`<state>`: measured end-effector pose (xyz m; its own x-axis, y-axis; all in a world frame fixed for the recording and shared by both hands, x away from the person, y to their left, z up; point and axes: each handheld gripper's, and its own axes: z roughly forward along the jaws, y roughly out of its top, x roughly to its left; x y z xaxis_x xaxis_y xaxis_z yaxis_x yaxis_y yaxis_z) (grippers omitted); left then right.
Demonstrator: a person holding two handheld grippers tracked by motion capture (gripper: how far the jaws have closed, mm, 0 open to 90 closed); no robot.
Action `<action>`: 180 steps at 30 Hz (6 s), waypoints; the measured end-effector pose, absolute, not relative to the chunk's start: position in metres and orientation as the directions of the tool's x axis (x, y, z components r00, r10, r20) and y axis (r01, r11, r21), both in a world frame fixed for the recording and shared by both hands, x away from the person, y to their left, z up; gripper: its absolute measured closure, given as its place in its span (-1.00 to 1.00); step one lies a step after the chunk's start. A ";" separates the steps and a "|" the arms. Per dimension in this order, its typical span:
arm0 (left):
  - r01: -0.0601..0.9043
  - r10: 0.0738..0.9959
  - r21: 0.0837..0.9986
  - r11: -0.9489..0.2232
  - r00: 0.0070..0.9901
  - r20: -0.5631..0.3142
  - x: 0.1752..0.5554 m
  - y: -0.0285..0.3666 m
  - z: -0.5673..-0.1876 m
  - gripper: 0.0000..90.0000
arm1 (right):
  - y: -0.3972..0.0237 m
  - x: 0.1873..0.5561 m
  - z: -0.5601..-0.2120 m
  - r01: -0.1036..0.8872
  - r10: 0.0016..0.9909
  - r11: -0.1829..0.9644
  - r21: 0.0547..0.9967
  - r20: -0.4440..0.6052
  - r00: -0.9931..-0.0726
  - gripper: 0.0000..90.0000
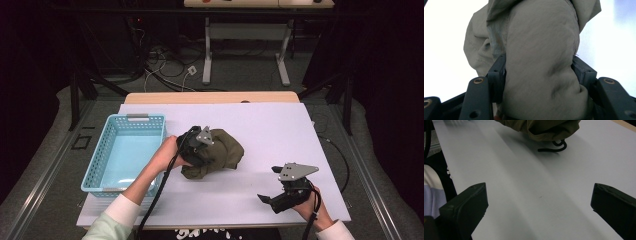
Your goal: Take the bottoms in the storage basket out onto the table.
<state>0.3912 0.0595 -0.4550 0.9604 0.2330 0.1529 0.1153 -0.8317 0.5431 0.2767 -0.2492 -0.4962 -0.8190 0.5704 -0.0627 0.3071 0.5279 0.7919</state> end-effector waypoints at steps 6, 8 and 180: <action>0.117 0.232 0.537 -0.835 0.961 0.151 0.392 0.056 -0.458 -0.08 | -0.249 0.277 -0.496 0.309 0.571 0.528 0.791 -0.061 -0.819 -0.98; 0.118 0.232 0.539 -0.834 0.961 0.150 0.392 0.056 -0.458 -0.08 | -0.249 0.277 -0.496 0.306 0.570 0.528 0.792 -0.064 -0.819 -0.98; 0.321 0.462 0.644 -0.695 0.885 0.057 0.347 0.115 -0.464 -1.00 | -0.252 0.276 -0.494 0.308 0.573 0.529 0.791 -0.065 -0.817 -0.98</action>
<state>0.3470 0.1148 -0.4636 0.8852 0.4617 0.0569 0.3209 -0.6945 0.6439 0.2757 -0.2521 -0.4945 -0.8171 0.5729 -0.0647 0.3082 0.5289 0.7907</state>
